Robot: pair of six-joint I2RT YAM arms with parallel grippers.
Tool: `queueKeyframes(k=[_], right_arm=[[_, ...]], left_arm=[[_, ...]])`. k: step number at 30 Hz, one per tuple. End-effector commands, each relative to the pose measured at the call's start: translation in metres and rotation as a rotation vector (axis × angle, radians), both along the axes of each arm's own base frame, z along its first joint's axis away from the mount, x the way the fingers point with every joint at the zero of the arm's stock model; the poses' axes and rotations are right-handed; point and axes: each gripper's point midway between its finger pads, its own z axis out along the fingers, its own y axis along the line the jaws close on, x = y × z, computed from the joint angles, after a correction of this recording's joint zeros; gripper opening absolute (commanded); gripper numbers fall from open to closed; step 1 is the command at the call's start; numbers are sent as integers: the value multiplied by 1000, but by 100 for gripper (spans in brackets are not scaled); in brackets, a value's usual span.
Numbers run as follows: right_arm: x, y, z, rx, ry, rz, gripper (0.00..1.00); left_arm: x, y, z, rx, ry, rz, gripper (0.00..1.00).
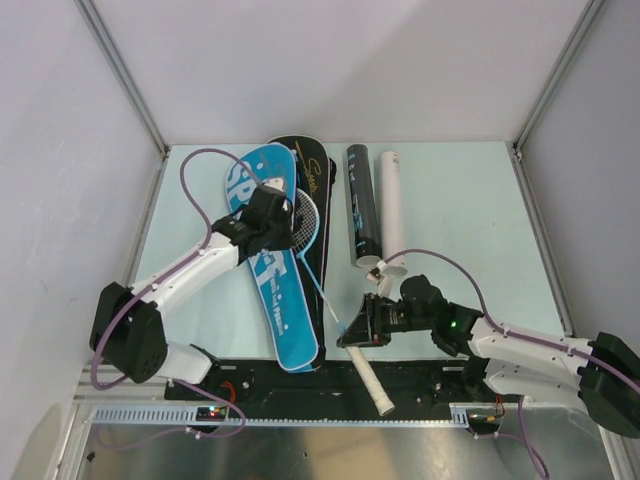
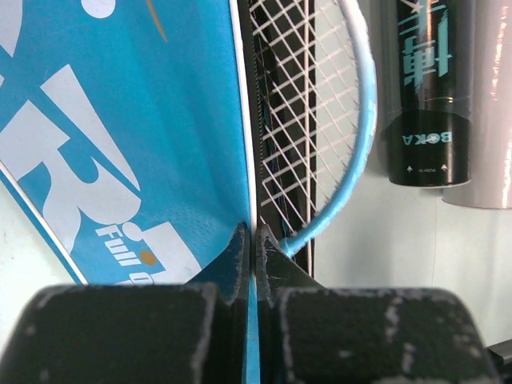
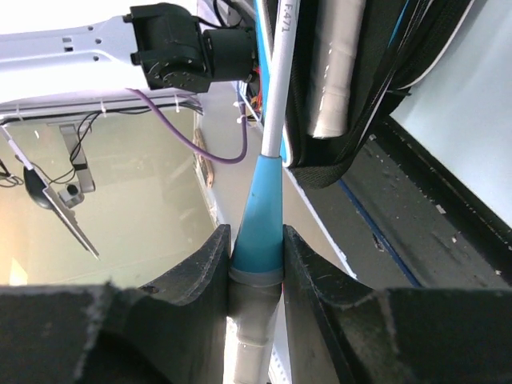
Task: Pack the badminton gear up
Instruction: Place the racket in the racket bag.
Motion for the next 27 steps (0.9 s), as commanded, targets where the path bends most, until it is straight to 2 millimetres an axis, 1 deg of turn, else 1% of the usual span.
queueKeyframes(k=[1, 4, 7, 8, 11, 14, 18, 19, 23, 25, 27], right_arm=[[21, 14, 34, 79, -135, -10, 0], [41, 22, 35, 55, -183, -51, 0], [63, 31, 32, 40, -222, -88, 0], [71, 35, 35, 49, -239, -100, 0], [99, 44, 30, 31, -252, -163, 0], [125, 58, 31, -3, -303, -204, 0], [152, 74, 26, -40, -356, -239, 0], [158, 77, 25, -48, -366, -250, 0], [177, 82, 10, -82, -395, -303, 0], [182, 86, 4, -81, -414, -306, 0], [181, 92, 2, -61, -433, -277, 0]], left_arm=[[-1, -16, 41, -139, -94, -44, 0], [-11, -23, 39, -217, -52, -30, 0], [-21, -30, 31, -281, 1, -24, 0], [-23, -32, 29, -297, 15, -18, 0], [-30, -33, 23, -327, 48, -1, 0], [-33, -32, 25, -364, 55, 33, 0], [-36, -29, 33, -413, 48, 64, 0], [-37, -28, 34, -424, 48, 68, 0], [-41, -27, 37, -473, 64, 85, 0], [-45, -28, 36, -493, 73, 87, 0], [-46, -27, 37, -502, 72, 83, 0]])
